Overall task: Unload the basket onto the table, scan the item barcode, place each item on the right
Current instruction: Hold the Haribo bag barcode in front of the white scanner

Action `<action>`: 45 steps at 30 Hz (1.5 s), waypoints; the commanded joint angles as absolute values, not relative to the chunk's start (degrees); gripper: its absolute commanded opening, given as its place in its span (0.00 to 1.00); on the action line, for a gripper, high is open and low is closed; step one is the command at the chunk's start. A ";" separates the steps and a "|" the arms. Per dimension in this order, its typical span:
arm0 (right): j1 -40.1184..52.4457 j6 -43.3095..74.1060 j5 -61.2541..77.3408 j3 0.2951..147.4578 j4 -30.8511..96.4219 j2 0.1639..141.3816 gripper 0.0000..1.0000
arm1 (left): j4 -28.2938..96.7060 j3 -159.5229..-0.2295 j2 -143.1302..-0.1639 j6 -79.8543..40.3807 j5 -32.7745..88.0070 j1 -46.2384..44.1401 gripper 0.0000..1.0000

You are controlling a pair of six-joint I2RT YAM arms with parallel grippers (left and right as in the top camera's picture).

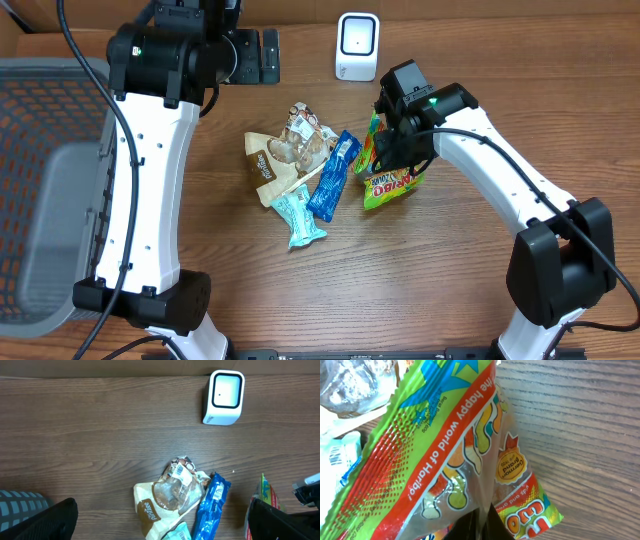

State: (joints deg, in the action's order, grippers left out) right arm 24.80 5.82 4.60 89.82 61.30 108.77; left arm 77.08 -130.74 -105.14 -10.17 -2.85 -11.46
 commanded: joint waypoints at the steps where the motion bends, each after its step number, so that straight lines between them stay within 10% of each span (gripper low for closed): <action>1: 24.99 6.24 5.23 90.06 60.55 109.19 0.04 | 76.90 -130.26 -105.65 -10.74 -3.40 -11.16 1.00; 3: 24.99 6.24 5.26 90.06 60.42 110.63 0.04 | 76.93 -130.26 -105.65 -10.74 -3.40 -11.16 1.00; 6: 24.99 6.02 5.26 90.06 59.29 113.25 0.75 | 76.93 -130.26 -105.65 -10.72 -3.40 -11.16 1.00; 7: 24.99 6.00 5.26 90.06 58.76 114.06 0.81 | 76.93 -130.26 -105.65 -10.72 -3.40 -11.16 1.00; 16: 25.06 -6.70 12.21 90.00 58.52 122.56 0.91 | 76.93 -130.26 -105.65 -10.74 -3.40 -11.16 1.00; 18: 25.06 -7.90 12.23 90.00 58.85 123.74 0.88 | 76.93 -130.26 -105.65 -10.74 -3.40 -11.16 1.00; 23: 25.06 -6.20 10.59 90.04 58.59 125.05 0.29 | 76.90 -130.26 -105.65 -10.72 -3.40 -11.16 1.00; 27: 25.06 -2.66 10.61 90.19 58.41 125.05 0.04 | 76.90 -130.26 -105.65 -10.72 -3.40 -11.16 1.00; 37: 24.75 10.04 6.31 119.63 73.87 122.45 0.03 | 76.90 -130.26 -105.65 -10.74 -3.40 -11.16 1.00; 45: 24.53 16.82 -2.96 128.49 62.76 122.87 0.03 | 76.90 -130.26 -105.65 -10.74 -3.40 -11.16 1.00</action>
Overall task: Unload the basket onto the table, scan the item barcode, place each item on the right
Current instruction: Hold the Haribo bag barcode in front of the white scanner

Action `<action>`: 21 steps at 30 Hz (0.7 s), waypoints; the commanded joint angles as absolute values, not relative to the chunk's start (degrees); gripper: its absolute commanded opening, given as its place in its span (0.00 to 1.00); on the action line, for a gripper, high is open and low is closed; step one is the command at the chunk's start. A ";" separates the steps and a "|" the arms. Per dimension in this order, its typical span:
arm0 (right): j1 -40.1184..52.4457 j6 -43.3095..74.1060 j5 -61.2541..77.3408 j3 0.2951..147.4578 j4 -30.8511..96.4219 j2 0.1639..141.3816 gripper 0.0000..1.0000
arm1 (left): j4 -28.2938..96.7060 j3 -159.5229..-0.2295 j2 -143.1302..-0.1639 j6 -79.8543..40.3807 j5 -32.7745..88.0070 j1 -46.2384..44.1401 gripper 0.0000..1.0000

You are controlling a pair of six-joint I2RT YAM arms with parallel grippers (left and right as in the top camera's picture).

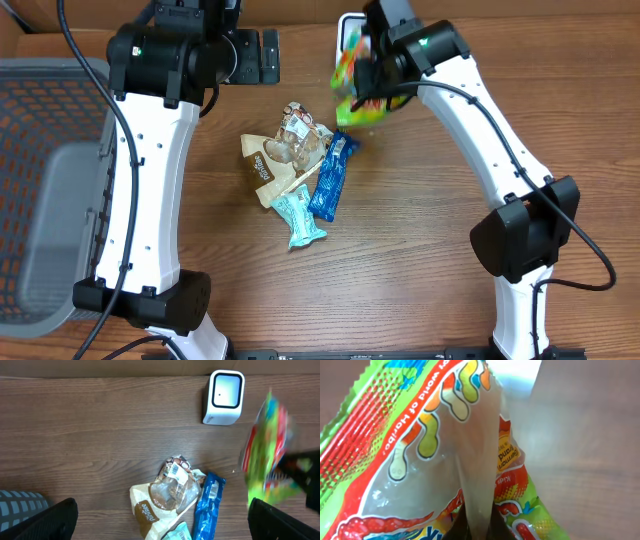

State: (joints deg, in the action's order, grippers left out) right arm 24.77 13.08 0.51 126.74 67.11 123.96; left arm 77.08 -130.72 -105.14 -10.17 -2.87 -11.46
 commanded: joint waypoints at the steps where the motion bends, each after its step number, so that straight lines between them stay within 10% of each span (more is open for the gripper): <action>1: 24.49 16.88 -2.96 128.49 60.62 123.22 0.03 | 76.93 -130.26 -105.65 -10.74 -3.40 -11.16 1.00; 21: 24.34 26.41 -9.43 128.35 36.99 136.92 0.04 | 76.93 -130.26 -105.65 -10.74 -3.40 -11.16 1.00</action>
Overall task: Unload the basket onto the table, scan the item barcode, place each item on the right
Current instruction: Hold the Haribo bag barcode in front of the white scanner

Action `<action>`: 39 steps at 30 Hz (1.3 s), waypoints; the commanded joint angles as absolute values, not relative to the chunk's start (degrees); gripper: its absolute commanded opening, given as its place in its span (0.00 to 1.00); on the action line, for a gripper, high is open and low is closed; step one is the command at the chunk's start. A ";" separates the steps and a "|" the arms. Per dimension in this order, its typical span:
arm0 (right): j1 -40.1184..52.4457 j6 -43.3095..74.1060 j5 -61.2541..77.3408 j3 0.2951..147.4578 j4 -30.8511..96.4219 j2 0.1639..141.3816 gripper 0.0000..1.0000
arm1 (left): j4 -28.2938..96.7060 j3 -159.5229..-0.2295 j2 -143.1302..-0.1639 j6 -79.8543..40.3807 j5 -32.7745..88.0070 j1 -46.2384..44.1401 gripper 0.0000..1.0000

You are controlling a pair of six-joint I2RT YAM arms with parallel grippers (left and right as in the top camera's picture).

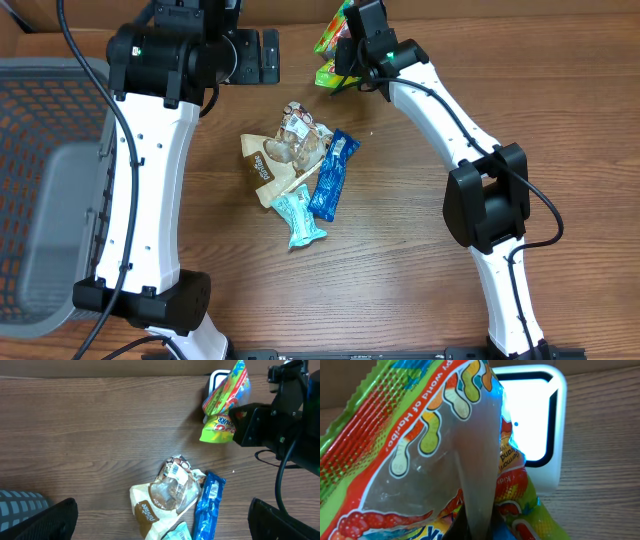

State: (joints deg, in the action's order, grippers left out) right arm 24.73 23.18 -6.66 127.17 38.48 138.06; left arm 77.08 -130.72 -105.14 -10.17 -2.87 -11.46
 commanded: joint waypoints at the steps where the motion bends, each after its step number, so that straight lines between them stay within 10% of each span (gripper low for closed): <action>1: 24.34 27.07 -9.45 128.35 36.82 136.92 0.03 | 76.93 -130.26 -105.65 -10.72 -3.40 -11.16 1.00; 39: 23.38 50.98 1.69 128.33 42.50 136.97 0.04 | 76.93 -130.26 -105.65 -10.72 -3.40 -11.16 1.00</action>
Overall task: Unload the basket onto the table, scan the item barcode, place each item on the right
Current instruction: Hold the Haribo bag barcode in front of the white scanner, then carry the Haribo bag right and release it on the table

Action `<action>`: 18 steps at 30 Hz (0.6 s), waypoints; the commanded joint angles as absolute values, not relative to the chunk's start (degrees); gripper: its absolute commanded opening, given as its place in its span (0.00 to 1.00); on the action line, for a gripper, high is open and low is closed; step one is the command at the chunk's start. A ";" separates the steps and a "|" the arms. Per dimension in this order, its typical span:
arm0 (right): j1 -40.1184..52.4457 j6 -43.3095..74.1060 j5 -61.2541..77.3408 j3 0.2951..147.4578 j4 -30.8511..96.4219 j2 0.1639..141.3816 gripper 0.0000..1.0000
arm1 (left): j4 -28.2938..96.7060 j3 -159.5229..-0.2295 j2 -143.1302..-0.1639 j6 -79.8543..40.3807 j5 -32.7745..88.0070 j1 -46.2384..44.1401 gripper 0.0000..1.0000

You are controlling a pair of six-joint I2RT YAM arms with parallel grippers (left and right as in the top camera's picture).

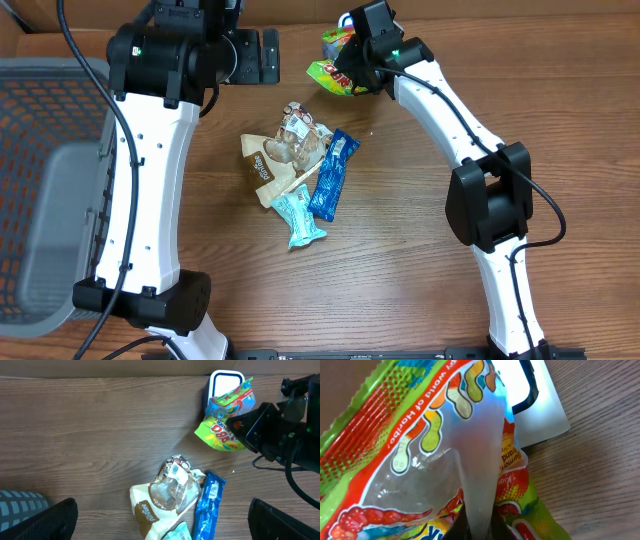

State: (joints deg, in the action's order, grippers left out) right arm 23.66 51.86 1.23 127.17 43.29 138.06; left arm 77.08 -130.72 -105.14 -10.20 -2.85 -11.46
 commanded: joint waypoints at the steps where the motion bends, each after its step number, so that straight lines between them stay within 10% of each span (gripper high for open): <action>1: 23.38 50.78 1.61 128.33 42.57 136.97 0.04 | 76.93 -130.26 -105.65 -10.74 -3.40 -11.18 1.00; 18: 22.79 24.29 10.39 128.38 60.64 126.13 0.04 | 76.90 -130.26 -105.65 -10.74 -3.40 -11.16 1.00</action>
State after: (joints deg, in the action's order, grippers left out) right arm 23.31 34.83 8.12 127.11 56.82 136.22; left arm 77.08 -130.72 -105.14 -10.20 -2.85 -11.46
